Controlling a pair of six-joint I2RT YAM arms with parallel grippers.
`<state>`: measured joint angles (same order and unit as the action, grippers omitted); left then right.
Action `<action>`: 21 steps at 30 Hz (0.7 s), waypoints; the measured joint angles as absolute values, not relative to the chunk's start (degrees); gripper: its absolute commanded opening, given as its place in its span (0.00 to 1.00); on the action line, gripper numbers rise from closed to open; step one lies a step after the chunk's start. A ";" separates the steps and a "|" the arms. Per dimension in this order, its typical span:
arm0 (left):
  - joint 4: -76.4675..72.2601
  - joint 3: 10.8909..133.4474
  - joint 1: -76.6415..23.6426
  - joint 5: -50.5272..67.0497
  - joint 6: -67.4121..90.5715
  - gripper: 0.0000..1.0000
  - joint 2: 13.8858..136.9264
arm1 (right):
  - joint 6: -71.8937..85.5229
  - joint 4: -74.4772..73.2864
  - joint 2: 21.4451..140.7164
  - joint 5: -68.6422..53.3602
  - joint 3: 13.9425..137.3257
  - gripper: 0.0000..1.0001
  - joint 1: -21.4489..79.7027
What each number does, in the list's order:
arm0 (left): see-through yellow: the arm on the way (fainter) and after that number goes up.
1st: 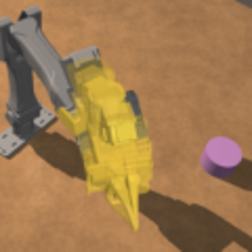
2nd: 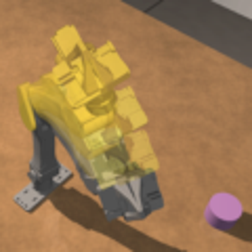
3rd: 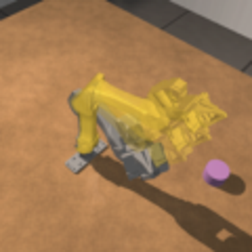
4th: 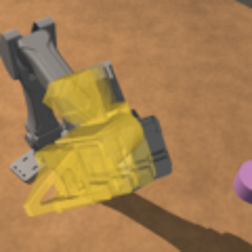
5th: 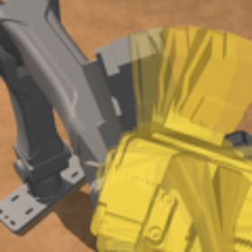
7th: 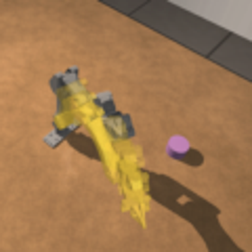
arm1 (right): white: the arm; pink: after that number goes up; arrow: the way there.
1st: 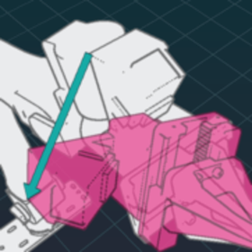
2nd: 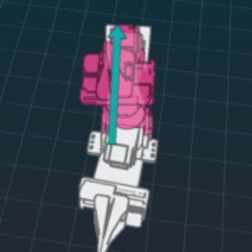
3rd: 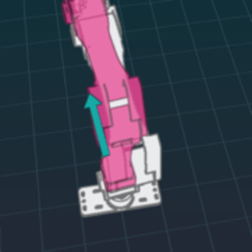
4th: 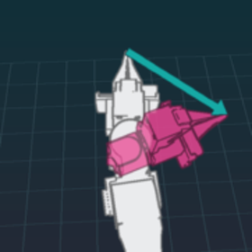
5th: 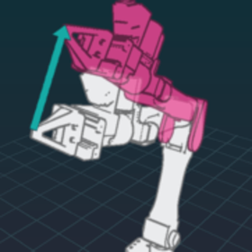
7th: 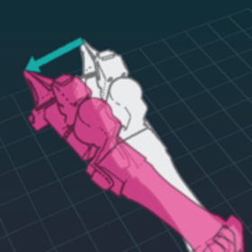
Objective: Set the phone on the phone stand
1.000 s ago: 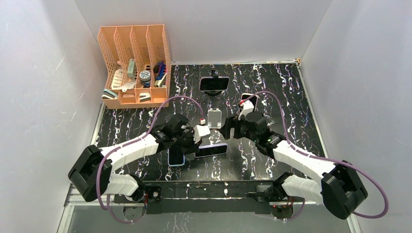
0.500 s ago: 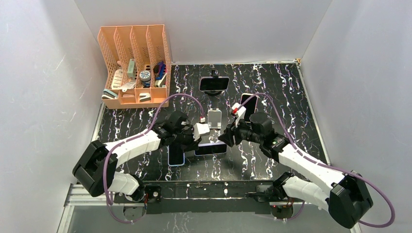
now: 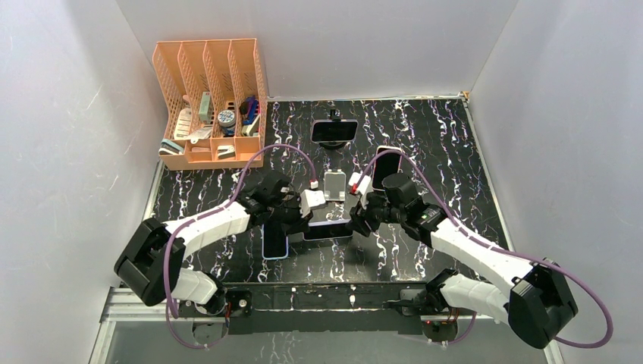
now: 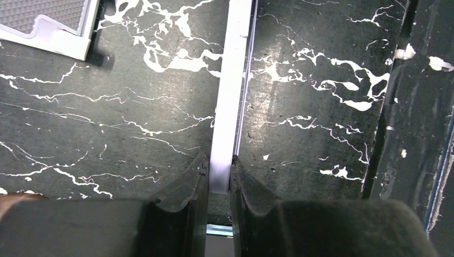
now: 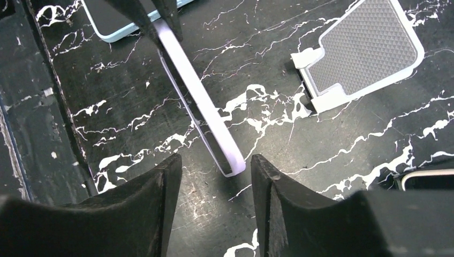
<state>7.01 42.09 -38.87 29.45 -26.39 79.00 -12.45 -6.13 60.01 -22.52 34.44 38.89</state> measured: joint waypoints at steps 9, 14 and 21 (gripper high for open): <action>5.04 41.82 -37.98 29.30 -26.35 0.00 79.31 | -19.33 -6.66 66.89 -25.36 35.92 0.54 38.89; 4.34 41.58 -37.71 29.32 -26.06 0.00 79.31 | -22.59 -6.00 71.13 -25.85 38.11 0.53 38.54; 3.29 41.08 -37.36 29.69 -25.89 0.00 79.31 | -25.54 -6.11 76.51 -26.44 39.53 0.48 37.19</action>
<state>3.29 41.08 -37.36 29.69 -25.89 79.31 -25.54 -6.11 76.51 -26.44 39.53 37.19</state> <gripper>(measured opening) 0.149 0.516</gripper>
